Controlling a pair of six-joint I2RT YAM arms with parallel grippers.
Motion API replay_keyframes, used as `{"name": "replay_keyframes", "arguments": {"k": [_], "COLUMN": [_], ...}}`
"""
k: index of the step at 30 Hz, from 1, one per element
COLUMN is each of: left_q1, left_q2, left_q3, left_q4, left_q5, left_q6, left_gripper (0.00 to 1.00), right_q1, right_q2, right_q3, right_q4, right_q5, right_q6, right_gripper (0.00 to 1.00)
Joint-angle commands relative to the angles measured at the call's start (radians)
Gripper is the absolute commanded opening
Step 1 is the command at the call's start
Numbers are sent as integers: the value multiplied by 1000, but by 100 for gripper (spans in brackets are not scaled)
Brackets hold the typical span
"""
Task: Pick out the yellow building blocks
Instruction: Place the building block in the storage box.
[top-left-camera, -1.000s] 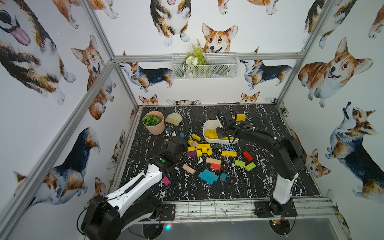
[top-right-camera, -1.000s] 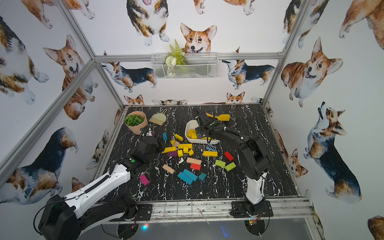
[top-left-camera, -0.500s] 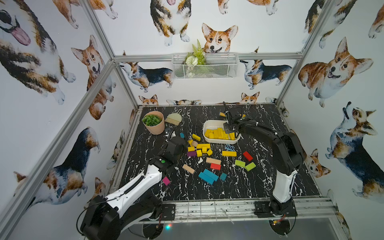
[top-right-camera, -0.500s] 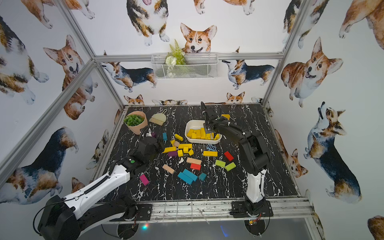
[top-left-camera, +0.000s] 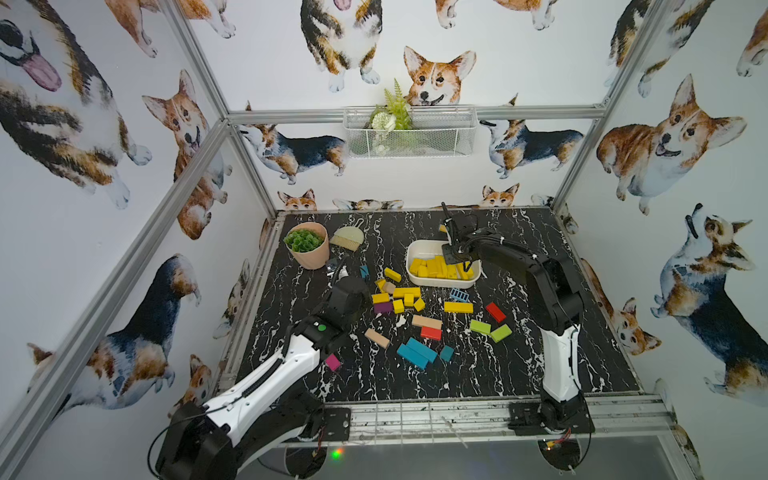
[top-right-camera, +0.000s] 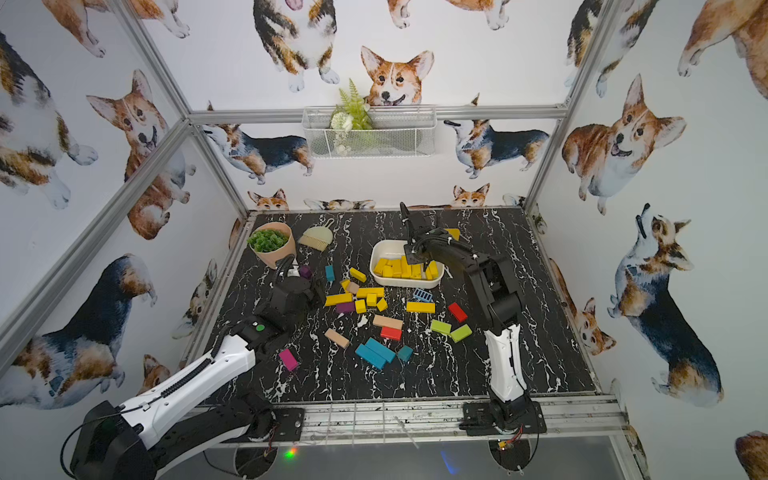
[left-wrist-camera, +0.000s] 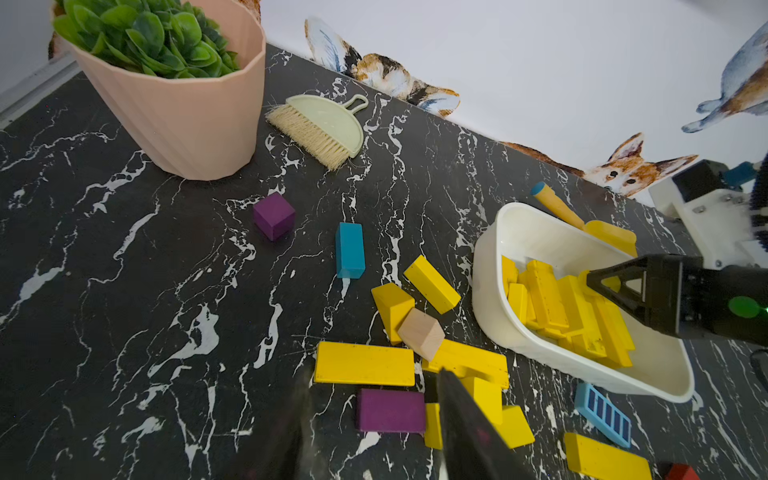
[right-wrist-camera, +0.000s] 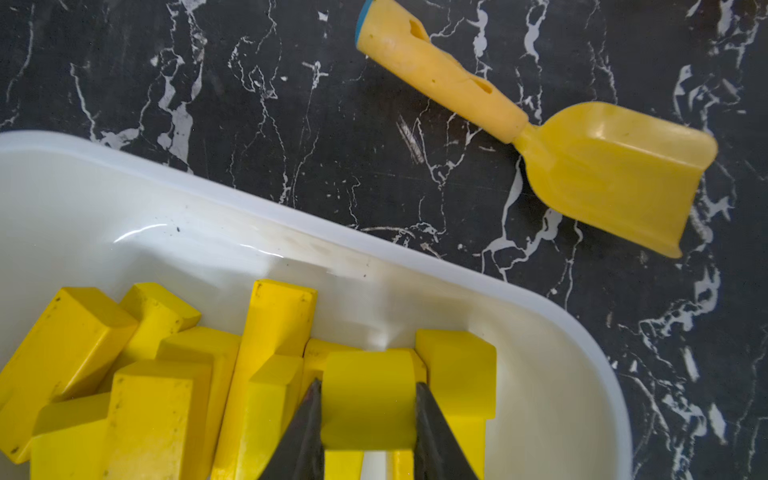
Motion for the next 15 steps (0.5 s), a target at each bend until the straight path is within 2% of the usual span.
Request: {"name": "replay_keyframes", "arguments": {"k": [1,5,11,15], "left_q1": [2,4,5,12], "left_q2": [-2,0,-8,-7], "left_q3": [5,14,21,26], "left_q4": [-4,-22,-47,-46], "left_q5": [-16,-19,-18,-18], "left_q6": [-3,2,13,34], "left_gripper": [53,53,53,55], "right_q1": [1,0,-2,-1], "right_q2": [20,42,15,-76], "right_q3": [22,42,40,1], "right_q4": [-8,-19,-14,8], "right_q5": [-18,-31,-38,-56], "right_q6": [15,2,-4,-6], "right_gripper": [33,44,47,46]}}
